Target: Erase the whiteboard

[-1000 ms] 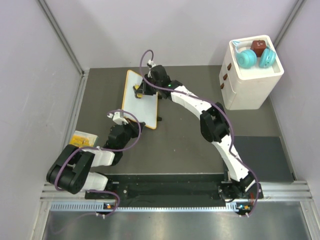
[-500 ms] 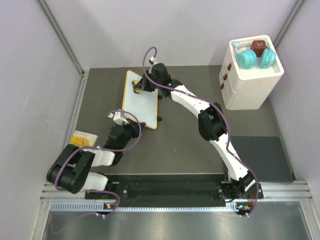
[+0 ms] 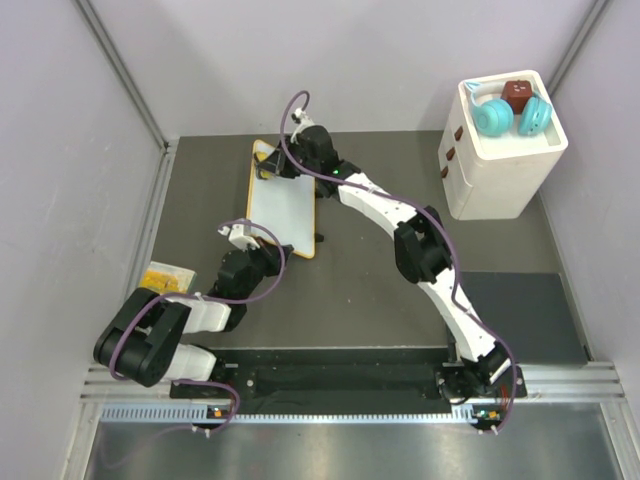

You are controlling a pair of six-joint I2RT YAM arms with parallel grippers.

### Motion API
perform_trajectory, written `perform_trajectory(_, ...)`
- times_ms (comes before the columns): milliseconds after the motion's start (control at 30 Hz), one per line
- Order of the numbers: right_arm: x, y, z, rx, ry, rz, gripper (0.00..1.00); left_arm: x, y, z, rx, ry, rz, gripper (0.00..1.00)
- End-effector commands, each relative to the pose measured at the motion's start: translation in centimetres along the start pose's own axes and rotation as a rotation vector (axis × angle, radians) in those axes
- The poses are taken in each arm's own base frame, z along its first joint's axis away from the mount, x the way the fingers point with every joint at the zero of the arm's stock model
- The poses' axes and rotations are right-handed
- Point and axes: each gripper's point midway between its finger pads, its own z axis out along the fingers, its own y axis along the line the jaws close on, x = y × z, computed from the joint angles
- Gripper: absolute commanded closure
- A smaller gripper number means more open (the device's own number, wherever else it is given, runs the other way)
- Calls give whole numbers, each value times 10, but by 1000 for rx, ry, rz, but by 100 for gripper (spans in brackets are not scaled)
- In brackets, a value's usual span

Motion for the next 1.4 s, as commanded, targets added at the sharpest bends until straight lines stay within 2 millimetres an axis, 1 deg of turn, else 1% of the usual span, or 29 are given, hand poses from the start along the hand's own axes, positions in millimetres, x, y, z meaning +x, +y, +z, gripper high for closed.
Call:
perform_trajectory(0,27,38,10,-155,29,13,100,38,-2,-9,52,151,102,100)
perform_trajectory(67,26,28,12,-117,18,16,100,38,-1,-9,50,152,102,100)
perform_trajectory(100,30,19,12,-94,27,24,100,38,-2,-9,53,152,104,100)
perform_trajectory(167,29,6,11,-69,26,43,100,38,-2,-9,52,151,104,100)
perform_trajectory(200,34,-5,11,-49,33,59,100,37,-3,-9,53,148,104,100)
perform_trajectory(233,34,-12,10,-36,34,64,100,37,-3,-9,52,148,104,100)
perform_trajectory(267,31,-23,9,-12,24,73,100,37,-3,-9,55,148,108,100)
perform_trajectory(300,36,-34,8,14,29,82,100,37,-3,-9,54,147,108,100)
perform_trajectory(333,36,-42,8,35,23,86,100,37,-3,-9,55,148,106,100)
perform_trajectory(367,32,-52,6,53,15,91,100,37,-3,-9,54,146,107,100)
perform_trajectory(500,39,-87,2,139,22,122,100,38,-4,-10,57,149,110,100)
perform_trajectory(600,41,-105,-2,185,26,143,100,37,-5,-10,59,145,111,100)
perform_trajectory(633,40,-106,-2,183,25,146,100,38,-4,-10,57,147,111,100)
perform_trajectory(733,40,-101,-2,157,31,136,100,37,-5,-10,58,144,113,100)
perform_trajectory(833,31,-82,-3,109,22,126,100,38,-4,-10,58,148,115,100)
perform_trajectory(867,29,-75,-3,95,16,121,100,38,-5,-10,60,148,115,100)
perform_trajectory(900,24,-64,-5,79,8,105,100,38,-5,-10,60,148,115,100)
perform_trajectory(933,25,-55,-4,64,9,98,100,39,-4,-10,58,148,115,100)
perform_trajectory(967,23,-46,-4,48,3,87,100,39,-5,-10,59,149,117,100)
perform_trajectory(1000,16,-34,-6,26,-11,76,100,38,-5,-10,61,145,116,100)
perform_trajectory(1033,19,-22,-5,5,-9,70,100,38,-6,-10,62,146,117,100)
perform_trajectory(1100,13,-3,-5,-30,-25,55,100,38,-6,-11,63,144,118,100)
perform_trajectory(1133,11,3,-4,-43,-29,52,100,38,-6,-11,63,144,118,100)
perform_trajectory(1167,9,15,-3,-66,-34,44,100,39,-6,-11,64,145,118,100)
perform_trajectory(1233,6,26,-3,-87,-42,42,100,38,-6,-11,63,144,118,100)
perform_trajectory(1267,4,36,-3,-104,-49,36,100,39,-5,-11,61,145,118,100)
perform_trajectory(1367,3,44,-3,-118,-48,24,100,38,-6,-11,63,142,118,100)
